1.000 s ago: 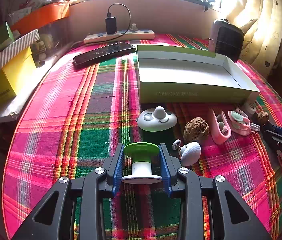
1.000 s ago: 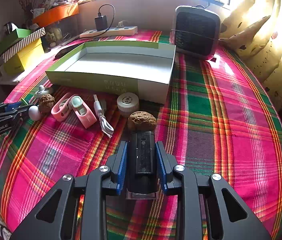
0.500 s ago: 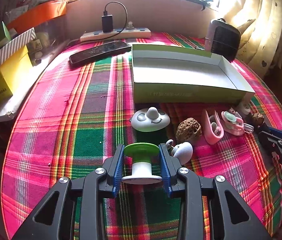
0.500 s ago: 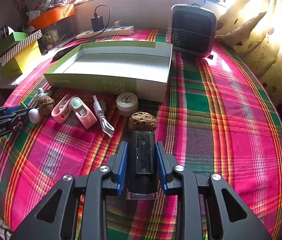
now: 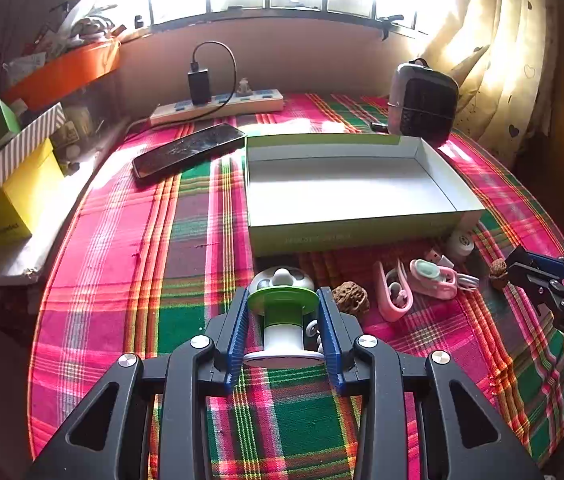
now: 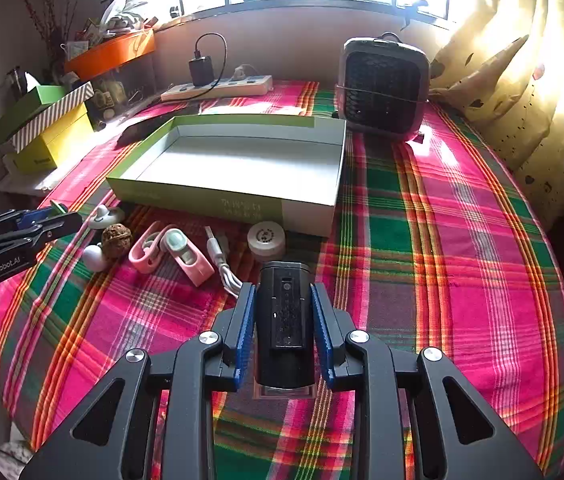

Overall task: Organize objects
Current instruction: 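Lift and carry both held objects over the white box tray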

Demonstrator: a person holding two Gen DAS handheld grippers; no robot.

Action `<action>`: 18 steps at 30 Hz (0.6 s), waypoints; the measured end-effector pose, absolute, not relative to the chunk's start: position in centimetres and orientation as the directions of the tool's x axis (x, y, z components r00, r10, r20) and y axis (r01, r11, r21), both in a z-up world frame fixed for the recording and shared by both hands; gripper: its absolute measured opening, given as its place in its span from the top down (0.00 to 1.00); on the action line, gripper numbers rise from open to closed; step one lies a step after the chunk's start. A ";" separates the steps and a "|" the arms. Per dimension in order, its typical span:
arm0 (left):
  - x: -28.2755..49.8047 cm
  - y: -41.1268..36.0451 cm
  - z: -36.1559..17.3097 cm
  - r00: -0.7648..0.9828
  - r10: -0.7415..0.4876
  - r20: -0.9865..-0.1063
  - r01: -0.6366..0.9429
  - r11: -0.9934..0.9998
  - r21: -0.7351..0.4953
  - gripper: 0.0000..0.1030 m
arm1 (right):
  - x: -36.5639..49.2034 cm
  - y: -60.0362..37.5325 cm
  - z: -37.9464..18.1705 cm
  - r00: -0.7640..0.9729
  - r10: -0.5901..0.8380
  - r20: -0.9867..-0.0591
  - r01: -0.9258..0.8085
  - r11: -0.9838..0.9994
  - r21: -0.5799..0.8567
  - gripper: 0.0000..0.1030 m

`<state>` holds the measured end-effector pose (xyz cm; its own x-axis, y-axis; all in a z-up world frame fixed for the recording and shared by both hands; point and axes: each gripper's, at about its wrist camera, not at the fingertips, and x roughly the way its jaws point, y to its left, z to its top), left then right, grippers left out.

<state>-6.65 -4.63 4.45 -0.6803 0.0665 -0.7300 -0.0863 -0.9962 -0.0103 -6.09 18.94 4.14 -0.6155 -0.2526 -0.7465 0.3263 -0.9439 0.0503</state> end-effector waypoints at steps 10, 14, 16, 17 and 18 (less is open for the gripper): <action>-8.4 -3.3 5.8 -0.688 0.101 -0.718 -0.125 -0.992 -0.020 0.69 | -7.6 18.5 5.7 -0.618 -0.278 -0.736 0.329 -0.941 0.079 0.72; -9.5 -3.0 6.2 -0.684 0.116 -0.720 -0.141 -0.990 -0.026 0.69 | -8.4 18.1 6.2 -0.616 -0.279 -0.737 0.331 -0.940 0.079 0.72; -10.1 -2.8 6.5 -0.685 0.130 -0.717 -0.154 -0.988 -0.032 0.69 | -9.0 17.8 6.5 -0.617 -0.279 -0.736 0.333 -0.940 0.077 0.72; -10.6 -2.8 6.6 -0.684 0.125 -0.718 -0.150 -0.988 -0.029 0.69 | -9.3 17.7 6.6 -0.616 -0.280 -0.736 0.336 -0.939 0.077 0.72; -11.0 -2.7 6.6 -0.684 0.120 -0.720 -0.150 -0.989 -0.022 0.69 | -9.7 17.6 6.7 -0.614 -0.282 -0.738 0.336 -0.939 0.079 0.72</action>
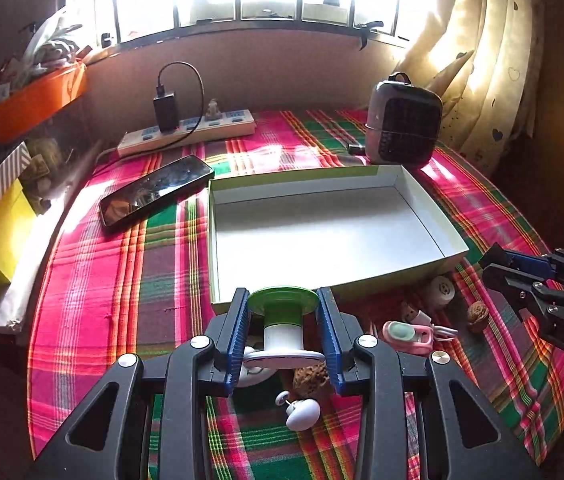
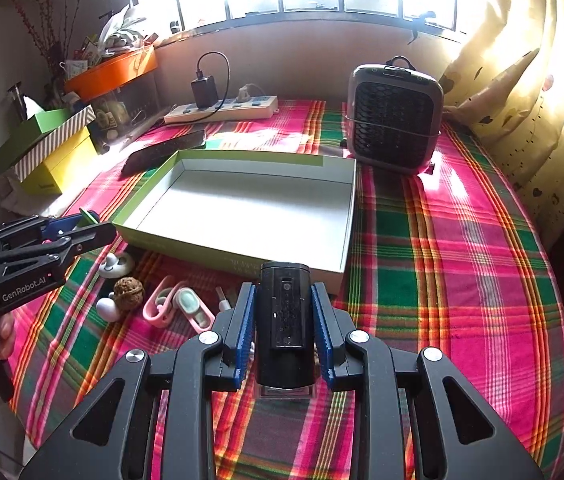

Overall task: Organize objects
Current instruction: 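Lift and carry both held objects over the white box tray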

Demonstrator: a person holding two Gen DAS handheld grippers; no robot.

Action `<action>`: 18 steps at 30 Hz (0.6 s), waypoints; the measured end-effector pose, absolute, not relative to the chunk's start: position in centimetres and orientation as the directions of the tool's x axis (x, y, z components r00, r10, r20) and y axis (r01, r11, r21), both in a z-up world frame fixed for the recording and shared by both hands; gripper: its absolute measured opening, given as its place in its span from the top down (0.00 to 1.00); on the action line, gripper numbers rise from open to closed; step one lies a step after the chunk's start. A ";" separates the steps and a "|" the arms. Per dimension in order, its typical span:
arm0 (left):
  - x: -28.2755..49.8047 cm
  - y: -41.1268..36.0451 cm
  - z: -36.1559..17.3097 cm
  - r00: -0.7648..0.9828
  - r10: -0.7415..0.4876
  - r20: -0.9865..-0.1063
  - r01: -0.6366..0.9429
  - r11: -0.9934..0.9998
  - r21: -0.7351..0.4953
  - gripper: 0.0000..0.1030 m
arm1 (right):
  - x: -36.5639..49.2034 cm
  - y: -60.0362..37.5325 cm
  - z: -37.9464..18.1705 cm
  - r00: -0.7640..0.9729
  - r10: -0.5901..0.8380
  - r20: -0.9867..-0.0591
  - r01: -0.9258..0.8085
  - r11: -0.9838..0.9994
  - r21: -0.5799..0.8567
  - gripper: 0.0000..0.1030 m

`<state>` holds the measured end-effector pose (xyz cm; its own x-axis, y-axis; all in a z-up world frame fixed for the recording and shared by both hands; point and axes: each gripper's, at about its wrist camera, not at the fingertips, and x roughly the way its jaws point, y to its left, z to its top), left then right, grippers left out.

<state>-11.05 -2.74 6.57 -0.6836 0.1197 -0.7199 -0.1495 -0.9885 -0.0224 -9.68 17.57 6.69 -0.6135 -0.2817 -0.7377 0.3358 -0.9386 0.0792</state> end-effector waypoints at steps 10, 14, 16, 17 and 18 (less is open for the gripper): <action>-15.8 -2.2 6.7 -0.666 0.115 -0.737 -0.159 -0.987 -0.010 0.69 | -14.7 16.0 7.3 -0.608 -0.268 -0.748 0.322 -0.944 0.077 0.72; -18.4 -2.4 6.1 -0.647 0.117 -0.753 -0.146 -0.989 -0.028 0.69 | -16.9 15.4 6.8 -0.599 -0.246 -0.762 0.301 -0.951 0.070 0.72; -19.6 -2.4 5.6 -0.624 0.122 -0.772 -0.139 -0.989 -0.044 0.69 | -18.0 15.3 6.5 -0.598 -0.232 -0.767 0.289 -0.955 0.064 0.72; -20.1 -2.4 5.4 -0.621 0.129 -0.773 -0.140 -0.989 -0.053 0.69 | -18.6 15.2 6.3 -0.598 -0.227 -0.768 0.283 -0.957 0.062 0.72; -20.7 -2.4 5.2 -0.620 0.127 -0.775 -0.140 -0.989 -0.050 0.69 | -19.1 15.1 6.1 -0.596 -0.224 -0.771 0.280 -0.958 0.063 0.72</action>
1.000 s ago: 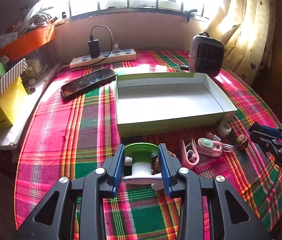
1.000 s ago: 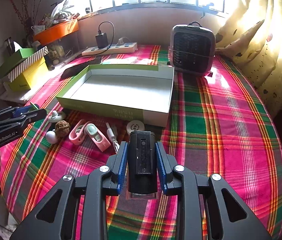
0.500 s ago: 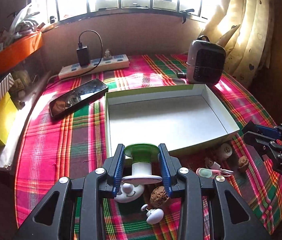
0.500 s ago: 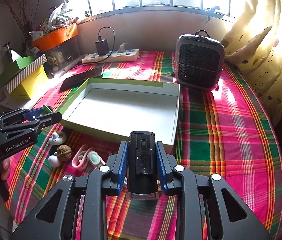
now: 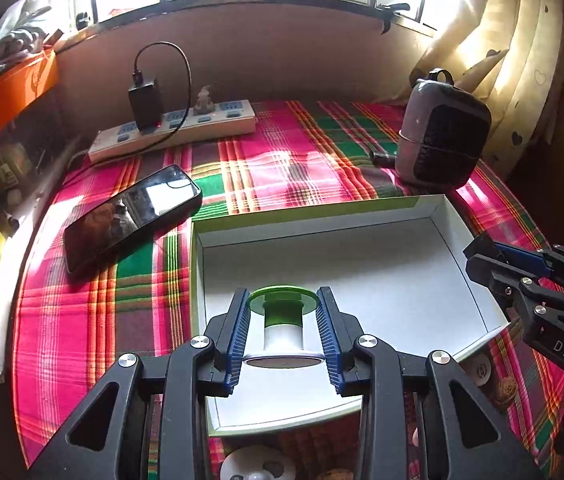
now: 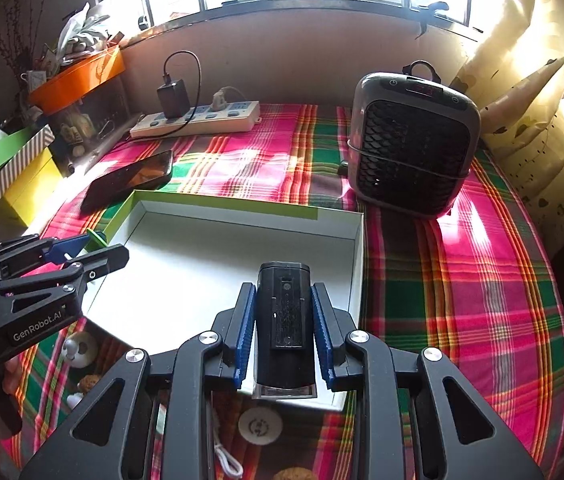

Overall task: Organize objects
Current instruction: 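Lift and carry both held objects over the white box tray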

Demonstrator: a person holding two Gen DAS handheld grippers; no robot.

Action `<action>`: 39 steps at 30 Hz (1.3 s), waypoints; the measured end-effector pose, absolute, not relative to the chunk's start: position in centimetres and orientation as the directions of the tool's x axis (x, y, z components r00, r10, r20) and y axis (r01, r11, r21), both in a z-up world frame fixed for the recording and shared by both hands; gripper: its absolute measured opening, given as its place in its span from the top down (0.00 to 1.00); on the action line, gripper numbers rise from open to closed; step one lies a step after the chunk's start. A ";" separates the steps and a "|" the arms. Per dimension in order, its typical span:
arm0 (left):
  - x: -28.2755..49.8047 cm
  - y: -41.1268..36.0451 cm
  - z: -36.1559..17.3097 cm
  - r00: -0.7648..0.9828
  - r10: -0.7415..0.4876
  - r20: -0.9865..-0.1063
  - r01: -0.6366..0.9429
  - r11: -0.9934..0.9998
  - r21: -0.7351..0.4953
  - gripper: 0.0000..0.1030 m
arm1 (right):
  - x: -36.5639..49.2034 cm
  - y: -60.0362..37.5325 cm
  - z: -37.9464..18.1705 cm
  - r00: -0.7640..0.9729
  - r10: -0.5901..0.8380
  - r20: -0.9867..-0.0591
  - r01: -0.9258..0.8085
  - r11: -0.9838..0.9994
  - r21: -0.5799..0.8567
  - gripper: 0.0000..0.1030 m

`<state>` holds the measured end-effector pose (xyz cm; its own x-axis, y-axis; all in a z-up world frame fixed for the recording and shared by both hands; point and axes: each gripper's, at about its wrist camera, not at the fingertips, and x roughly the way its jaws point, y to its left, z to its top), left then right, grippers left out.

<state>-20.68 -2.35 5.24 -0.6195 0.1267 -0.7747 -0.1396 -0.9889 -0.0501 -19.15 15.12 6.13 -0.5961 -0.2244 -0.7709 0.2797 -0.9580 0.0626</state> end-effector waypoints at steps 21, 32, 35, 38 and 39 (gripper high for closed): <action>-26.5 -2.2 2.1 -0.589 0.075 -0.805 -0.109 -0.994 -0.013 0.69 | -24.6 14.8 2.6 -0.560 -0.180 -0.809 0.239 -0.970 0.051 0.72; -26.9 -1.9 1.3 -0.573 0.067 -0.817 -0.112 -0.994 -0.003 0.69 | -24.8 14.5 2.3 -0.567 -0.173 -0.806 0.241 -0.970 0.039 0.72; -26.9 -2.0 1.3 -0.573 0.067 -0.817 -0.111 -0.994 -0.003 0.69 | -24.9 14.5 2.2 -0.565 -0.178 -0.805 0.244 -0.969 0.043 0.72; -26.9 -2.0 1.3 -0.572 0.066 -0.818 -0.111 -0.994 -0.002 0.69 | -24.9 14.3 2.0 -0.565 -0.175 -0.806 0.244 -0.969 0.040 0.72; -26.9 -1.9 1.3 -0.572 0.067 -0.817 -0.111 -0.994 -0.004 0.69 | -24.9 14.3 2.0 -0.566 -0.173 -0.806 0.243 -0.969 0.038 0.72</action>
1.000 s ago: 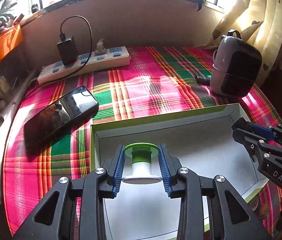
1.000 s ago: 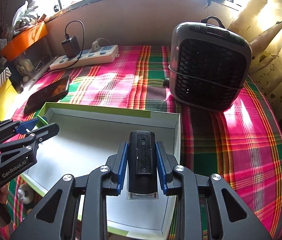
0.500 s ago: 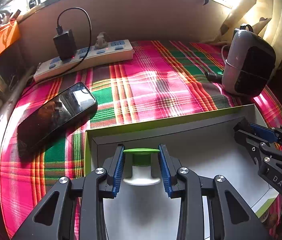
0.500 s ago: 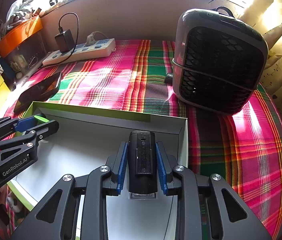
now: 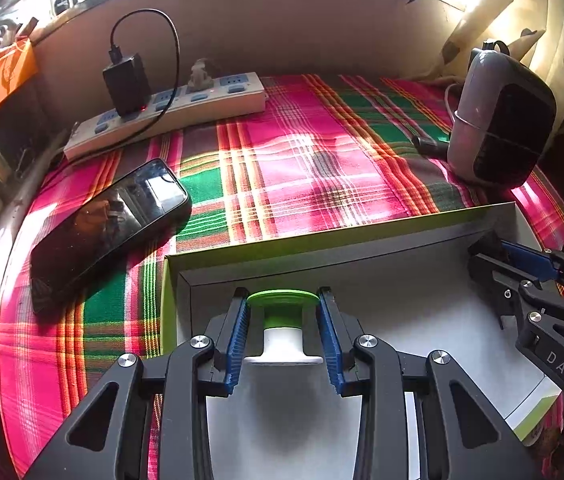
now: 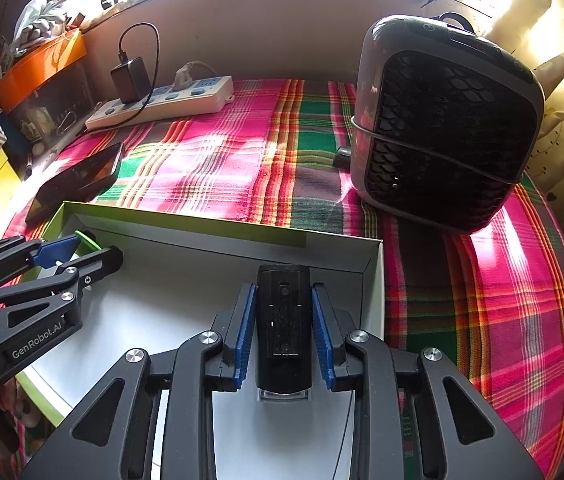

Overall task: Organize objects
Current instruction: 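Lift and carry both held objects over the white box tray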

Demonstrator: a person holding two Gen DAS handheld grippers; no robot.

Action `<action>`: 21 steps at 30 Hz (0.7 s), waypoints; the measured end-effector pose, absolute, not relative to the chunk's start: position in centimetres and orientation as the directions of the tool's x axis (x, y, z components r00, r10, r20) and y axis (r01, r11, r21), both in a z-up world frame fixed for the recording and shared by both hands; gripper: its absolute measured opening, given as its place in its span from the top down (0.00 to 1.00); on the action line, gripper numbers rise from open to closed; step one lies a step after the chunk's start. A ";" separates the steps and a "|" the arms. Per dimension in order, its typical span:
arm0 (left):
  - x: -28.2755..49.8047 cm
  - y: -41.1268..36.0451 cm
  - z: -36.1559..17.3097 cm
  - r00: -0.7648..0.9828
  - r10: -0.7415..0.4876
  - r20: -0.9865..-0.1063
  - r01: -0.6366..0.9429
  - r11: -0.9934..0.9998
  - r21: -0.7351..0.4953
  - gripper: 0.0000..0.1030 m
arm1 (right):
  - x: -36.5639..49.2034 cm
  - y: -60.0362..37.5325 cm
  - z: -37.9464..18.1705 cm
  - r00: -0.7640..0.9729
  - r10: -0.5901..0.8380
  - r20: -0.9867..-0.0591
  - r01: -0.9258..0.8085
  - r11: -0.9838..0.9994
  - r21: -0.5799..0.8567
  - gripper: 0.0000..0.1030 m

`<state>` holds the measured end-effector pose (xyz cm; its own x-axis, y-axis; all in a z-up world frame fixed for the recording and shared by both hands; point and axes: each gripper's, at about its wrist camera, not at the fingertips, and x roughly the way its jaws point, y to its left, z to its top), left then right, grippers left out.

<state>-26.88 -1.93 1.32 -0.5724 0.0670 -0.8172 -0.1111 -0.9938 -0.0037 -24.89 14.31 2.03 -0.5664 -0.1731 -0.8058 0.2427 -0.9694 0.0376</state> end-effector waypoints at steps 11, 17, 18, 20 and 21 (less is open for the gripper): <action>-26.9 -2.0 1.3 -0.570 0.077 -0.818 -0.115 -0.993 -0.014 0.65 | -24.9 14.5 2.1 -0.570 -0.176 -0.803 0.233 -0.971 0.048 0.72; -26.7 -2.0 1.4 -0.573 0.073 -0.816 -0.110 -0.994 -0.012 0.59 | -24.7 14.6 2.1 -0.573 -0.176 -0.800 0.223 -0.973 0.054 0.72; -26.6 -2.0 1.5 -0.575 0.072 -0.815 -0.111 -0.994 -0.010 0.58 | -24.7 14.7 2.2 -0.575 -0.177 -0.799 0.221 -0.974 0.057 0.72; -26.3 -2.0 1.6 -0.577 0.073 -0.814 -0.106 -0.994 -0.014 0.57 | -24.5 14.8 2.3 -0.577 -0.179 -0.797 0.220 -0.974 0.060 0.70; -26.2 -2.0 1.7 -0.578 0.075 -0.812 -0.106 -0.994 -0.016 0.56 | -24.4 14.9 2.4 -0.579 -0.182 -0.795 0.221 -0.973 0.062 0.67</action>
<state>-26.16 -2.01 1.74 -0.5783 0.0749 -0.8124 -0.1065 -0.9942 -0.0159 -24.44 14.85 2.36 -0.5790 -0.1822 -0.7947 0.2207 -0.9733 0.0624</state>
